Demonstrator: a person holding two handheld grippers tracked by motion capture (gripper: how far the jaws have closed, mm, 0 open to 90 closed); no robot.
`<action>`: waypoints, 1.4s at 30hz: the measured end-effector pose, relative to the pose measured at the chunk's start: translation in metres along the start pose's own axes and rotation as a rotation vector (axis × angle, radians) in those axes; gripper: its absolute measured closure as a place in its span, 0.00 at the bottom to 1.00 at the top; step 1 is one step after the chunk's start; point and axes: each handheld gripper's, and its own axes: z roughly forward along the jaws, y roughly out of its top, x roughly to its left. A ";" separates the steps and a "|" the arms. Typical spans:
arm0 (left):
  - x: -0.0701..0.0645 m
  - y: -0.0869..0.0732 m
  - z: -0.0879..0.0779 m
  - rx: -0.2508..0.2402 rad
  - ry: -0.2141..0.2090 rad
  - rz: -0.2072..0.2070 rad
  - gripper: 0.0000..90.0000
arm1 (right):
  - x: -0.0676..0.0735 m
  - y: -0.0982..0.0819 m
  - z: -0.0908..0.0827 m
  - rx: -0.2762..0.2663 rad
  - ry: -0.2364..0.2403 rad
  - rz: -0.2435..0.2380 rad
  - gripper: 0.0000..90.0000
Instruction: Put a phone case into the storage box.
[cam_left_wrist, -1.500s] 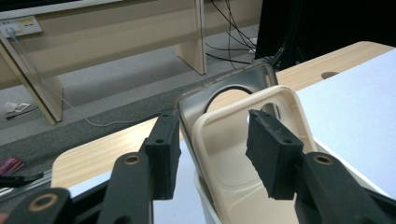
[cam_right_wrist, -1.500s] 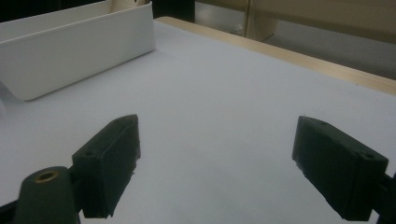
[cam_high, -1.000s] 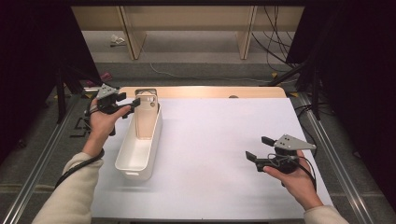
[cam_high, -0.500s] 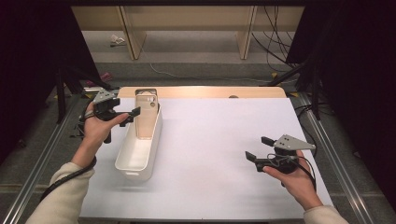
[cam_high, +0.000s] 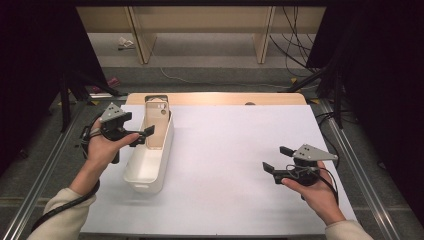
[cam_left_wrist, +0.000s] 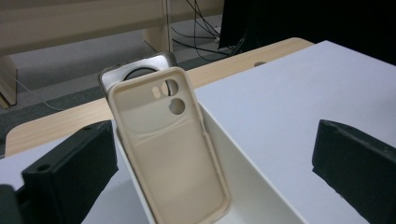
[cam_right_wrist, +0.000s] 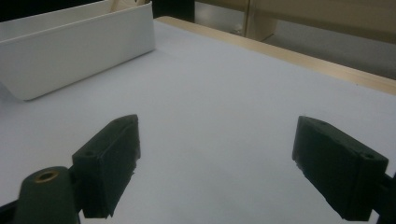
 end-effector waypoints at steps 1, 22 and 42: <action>-0.002 0.000 -0.002 -0.003 -0.002 0.001 0.00 | 0.000 0.000 0.000 0.002 0.001 -0.001 0.18; -0.039 -0.020 -0.019 -0.009 -0.077 0.044 0.00 | 0.001 0.000 0.001 -0.001 0.006 -0.003 0.18; -0.062 -0.046 -0.033 -0.035 -0.087 0.087 0.00 | 0.001 0.000 0.000 -0.002 0.006 -0.002 0.18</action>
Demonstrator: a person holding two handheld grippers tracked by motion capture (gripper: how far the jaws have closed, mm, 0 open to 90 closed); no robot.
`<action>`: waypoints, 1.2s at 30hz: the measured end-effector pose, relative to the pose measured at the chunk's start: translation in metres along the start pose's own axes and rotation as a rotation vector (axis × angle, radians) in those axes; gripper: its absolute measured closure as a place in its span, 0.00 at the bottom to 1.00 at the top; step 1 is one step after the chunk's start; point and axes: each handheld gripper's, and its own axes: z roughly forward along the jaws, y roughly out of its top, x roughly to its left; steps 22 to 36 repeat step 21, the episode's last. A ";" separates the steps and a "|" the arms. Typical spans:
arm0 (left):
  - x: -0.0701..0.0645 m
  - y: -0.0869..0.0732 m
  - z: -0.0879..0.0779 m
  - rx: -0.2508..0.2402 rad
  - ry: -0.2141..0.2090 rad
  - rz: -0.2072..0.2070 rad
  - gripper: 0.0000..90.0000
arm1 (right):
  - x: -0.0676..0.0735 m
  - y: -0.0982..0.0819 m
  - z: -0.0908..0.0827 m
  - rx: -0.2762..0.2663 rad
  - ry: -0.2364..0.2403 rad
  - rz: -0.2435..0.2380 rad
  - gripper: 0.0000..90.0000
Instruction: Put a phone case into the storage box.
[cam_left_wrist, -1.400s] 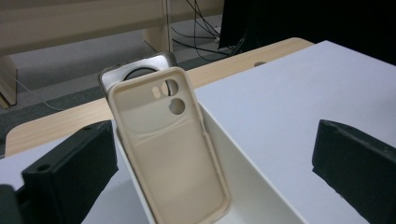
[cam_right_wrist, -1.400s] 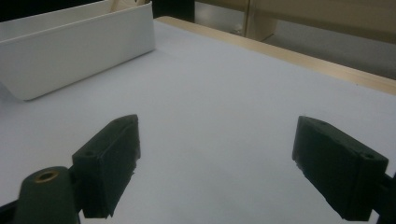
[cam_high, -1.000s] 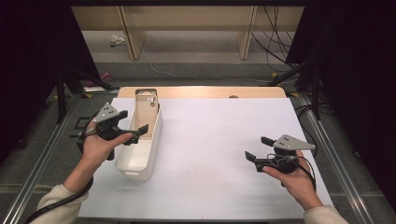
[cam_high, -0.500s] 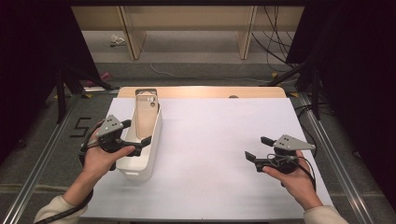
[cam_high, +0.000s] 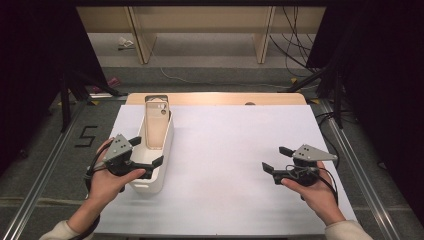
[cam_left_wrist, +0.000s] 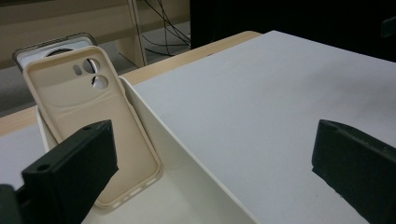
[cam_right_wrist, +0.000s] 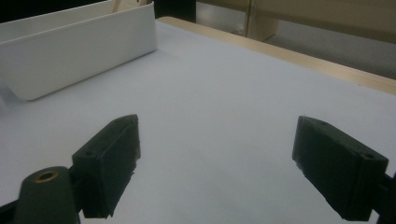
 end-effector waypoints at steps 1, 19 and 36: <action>-0.001 -0.001 0.000 0.000 -0.001 0.001 0.00 | 0.000 0.000 0.000 0.000 0.000 0.000 0.18; -0.007 -0.009 -0.005 -0.009 0.014 0.021 0.00 | 0.001 0.000 0.000 -0.001 0.004 -0.001 0.18; -0.007 -0.010 -0.004 -0.010 0.017 0.022 0.00 | 0.001 0.000 0.000 -0.002 0.004 -0.001 0.18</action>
